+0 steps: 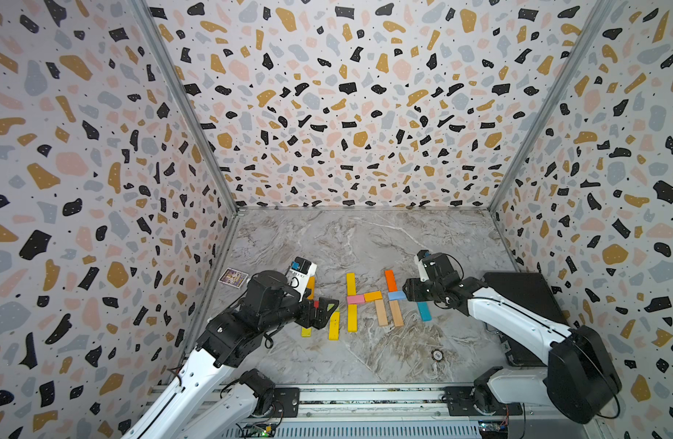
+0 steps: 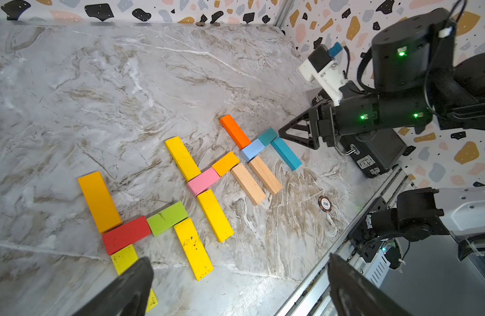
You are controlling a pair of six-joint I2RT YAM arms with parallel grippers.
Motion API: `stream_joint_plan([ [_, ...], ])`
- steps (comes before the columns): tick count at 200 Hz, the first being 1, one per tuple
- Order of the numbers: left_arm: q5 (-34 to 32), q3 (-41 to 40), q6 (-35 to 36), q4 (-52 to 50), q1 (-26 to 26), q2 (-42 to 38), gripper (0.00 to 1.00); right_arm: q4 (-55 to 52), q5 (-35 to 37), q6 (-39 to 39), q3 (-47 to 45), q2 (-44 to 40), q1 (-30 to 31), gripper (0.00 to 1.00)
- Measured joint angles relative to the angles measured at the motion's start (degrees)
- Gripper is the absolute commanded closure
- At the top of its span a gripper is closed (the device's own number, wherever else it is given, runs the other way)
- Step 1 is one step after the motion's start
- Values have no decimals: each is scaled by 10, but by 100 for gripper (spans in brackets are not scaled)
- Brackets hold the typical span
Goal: Assemble the letter h with building blocks
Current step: Assemble the building block at the center of the board.
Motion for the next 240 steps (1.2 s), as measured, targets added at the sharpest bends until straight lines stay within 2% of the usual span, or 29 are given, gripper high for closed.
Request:
stream_joint_plan([
  [44, -4, 0, 0, 0, 0, 0, 1, 34, -24, 7, 60, 123, 23, 32],
  [84, -5, 0, 0, 0, 0, 0, 1, 39, -12, 8, 110, 188, 23, 28],
  [131, -5, 0, 0, 0, 0, 0, 1, 46, -16, 14, 138, 235, 12, 25],
  [240, -5, 0, 0, 0, 0, 0, 1, 47, -49, 20, 165, 275, 9, 28],
])
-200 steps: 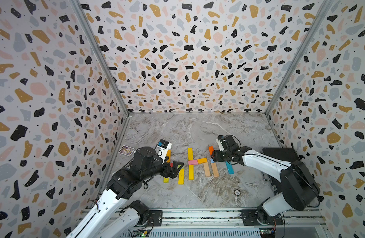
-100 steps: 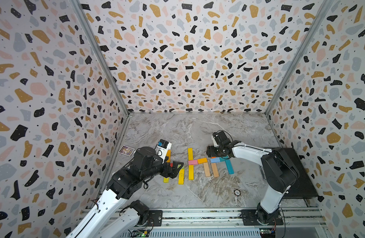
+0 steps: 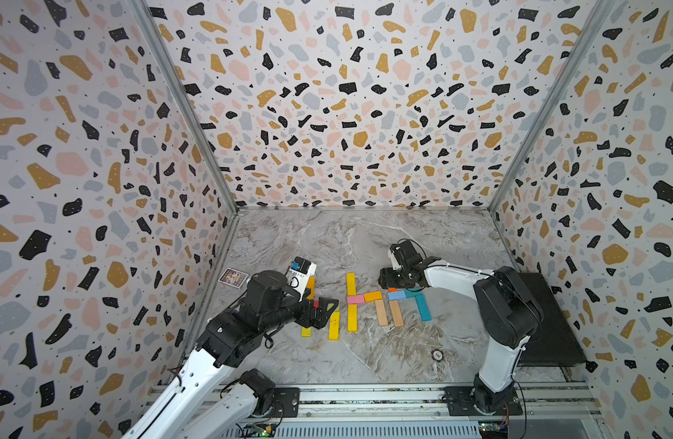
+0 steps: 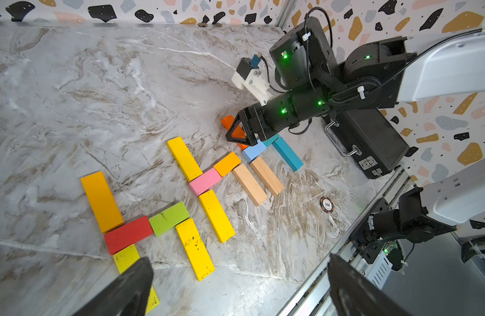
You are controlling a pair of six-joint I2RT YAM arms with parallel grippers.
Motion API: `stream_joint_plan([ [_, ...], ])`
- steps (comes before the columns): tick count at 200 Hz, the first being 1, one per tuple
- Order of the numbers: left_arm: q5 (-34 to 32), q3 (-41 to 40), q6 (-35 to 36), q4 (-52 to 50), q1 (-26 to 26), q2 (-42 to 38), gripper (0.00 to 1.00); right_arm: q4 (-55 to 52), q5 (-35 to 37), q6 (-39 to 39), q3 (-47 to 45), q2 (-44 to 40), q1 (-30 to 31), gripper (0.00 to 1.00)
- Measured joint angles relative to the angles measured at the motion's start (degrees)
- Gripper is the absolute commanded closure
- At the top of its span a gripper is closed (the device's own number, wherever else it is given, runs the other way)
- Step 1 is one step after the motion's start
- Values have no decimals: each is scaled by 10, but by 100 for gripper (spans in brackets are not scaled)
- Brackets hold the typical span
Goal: Assemble the letter h with building blocks
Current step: Assemble the building block at the center of the board.
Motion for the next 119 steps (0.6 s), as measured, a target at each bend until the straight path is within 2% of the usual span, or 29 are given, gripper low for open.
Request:
stream_joint_plan([
  [80, 0, 0, 0, 0, 0, 0, 1, 1, 0, 0, 10, 14, 4, 27],
  [102, 0, 0, 0, 0, 0, 0, 1, 2, 9, 1, 10, 14, 4, 24],
  [119, 0, 0, 0, 0, 0, 0, 1, -1, 25, -1, 10, 10, 4, 16],
])
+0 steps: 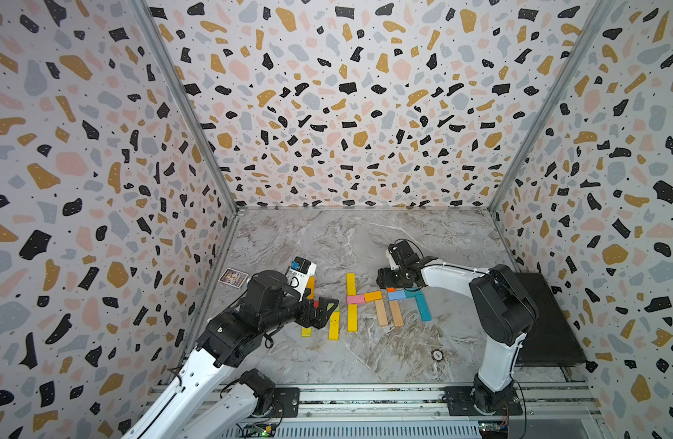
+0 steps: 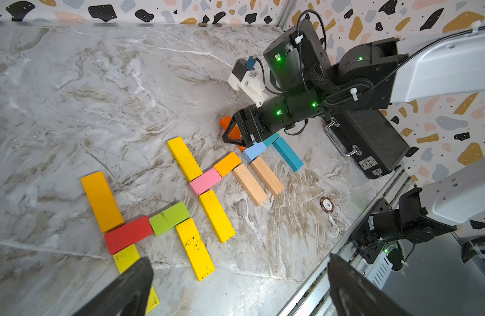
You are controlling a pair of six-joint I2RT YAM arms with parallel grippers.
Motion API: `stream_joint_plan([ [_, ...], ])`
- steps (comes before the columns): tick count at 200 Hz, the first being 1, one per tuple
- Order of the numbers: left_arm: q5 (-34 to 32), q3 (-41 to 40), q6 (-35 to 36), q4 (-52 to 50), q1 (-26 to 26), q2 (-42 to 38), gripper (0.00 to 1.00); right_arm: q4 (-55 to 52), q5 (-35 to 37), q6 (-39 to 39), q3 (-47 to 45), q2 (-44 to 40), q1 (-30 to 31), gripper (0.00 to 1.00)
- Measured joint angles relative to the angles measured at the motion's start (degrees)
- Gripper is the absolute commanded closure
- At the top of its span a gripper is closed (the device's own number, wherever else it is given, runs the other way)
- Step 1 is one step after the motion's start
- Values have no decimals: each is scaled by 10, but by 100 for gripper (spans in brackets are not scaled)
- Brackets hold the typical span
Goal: Assemble the letter h with building blocks
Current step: Assemble the building block at the center of the board, then reset both arms
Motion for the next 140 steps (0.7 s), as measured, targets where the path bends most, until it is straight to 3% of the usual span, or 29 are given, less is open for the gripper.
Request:
stream_joint_plan([
  [37, -13, 0, 0, 0, 0, -5, 1, -7, 47, -16, 0, -84, 0, 14],
  [75, -67, -7, 2, 5, 2, -42, 1, 78, 88, -26, -79, -303, 0, 13],
  [102, -145, -34, 6, 38, 2, -70, 1, 145, 111, -11, -192, -417, 0, 9],
  [140, -275, -93, 19, 134, 23, -32, 1, 179, 128, 23, -321, -435, 0, 8],
])
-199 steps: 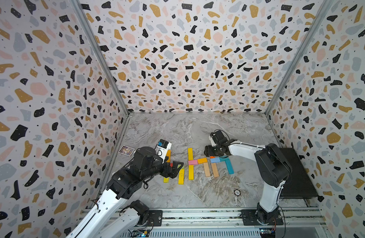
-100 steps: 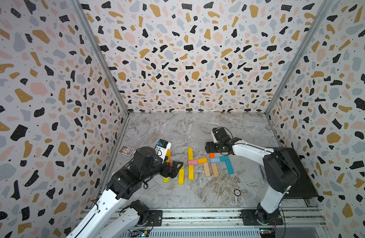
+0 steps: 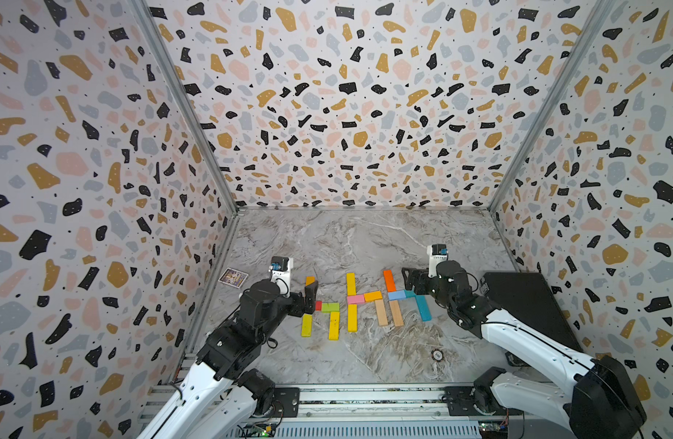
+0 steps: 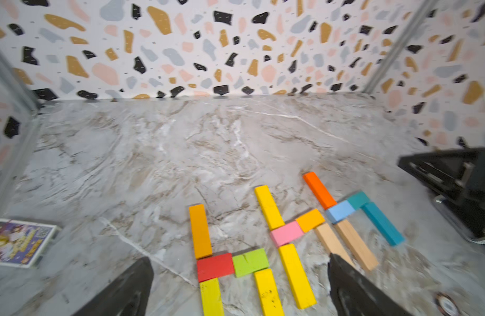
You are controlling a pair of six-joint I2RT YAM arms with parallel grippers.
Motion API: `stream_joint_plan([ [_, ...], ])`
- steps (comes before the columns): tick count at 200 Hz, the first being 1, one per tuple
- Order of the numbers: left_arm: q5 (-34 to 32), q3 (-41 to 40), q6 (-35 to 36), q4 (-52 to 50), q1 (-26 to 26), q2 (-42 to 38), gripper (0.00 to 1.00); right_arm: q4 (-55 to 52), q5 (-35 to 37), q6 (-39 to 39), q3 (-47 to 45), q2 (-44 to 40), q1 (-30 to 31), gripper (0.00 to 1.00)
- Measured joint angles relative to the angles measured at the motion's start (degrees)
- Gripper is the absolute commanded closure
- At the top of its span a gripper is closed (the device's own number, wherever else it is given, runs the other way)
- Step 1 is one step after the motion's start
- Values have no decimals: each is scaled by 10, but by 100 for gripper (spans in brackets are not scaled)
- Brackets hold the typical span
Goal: Assemble the letter h with building blocks
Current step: Reset both arms
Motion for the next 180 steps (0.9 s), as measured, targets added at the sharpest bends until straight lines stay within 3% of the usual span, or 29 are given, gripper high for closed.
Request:
stream_joint_plan([
  [26, -44, 0, 29, 91, 73, 104, 1, 4, 4, 21, -23, 0, 0, 8],
  [61, -54, -19, 84, 230, 191, 237, 1, 28, 3, 40, -27, -9, 0, 6],
  [89, -48, -43, 144, 304, 255, 330, 1, 40, 5, 43, -35, -25, 0, 5],
  [135, -3, -98, 197, 366, 279, 398, 1, 42, 15, 43, -38, -31, 0, 4],
  [180, 43, -101, 203, 405, 283, 396, 1, 49, 24, 41, -41, -31, 0, 4],
])
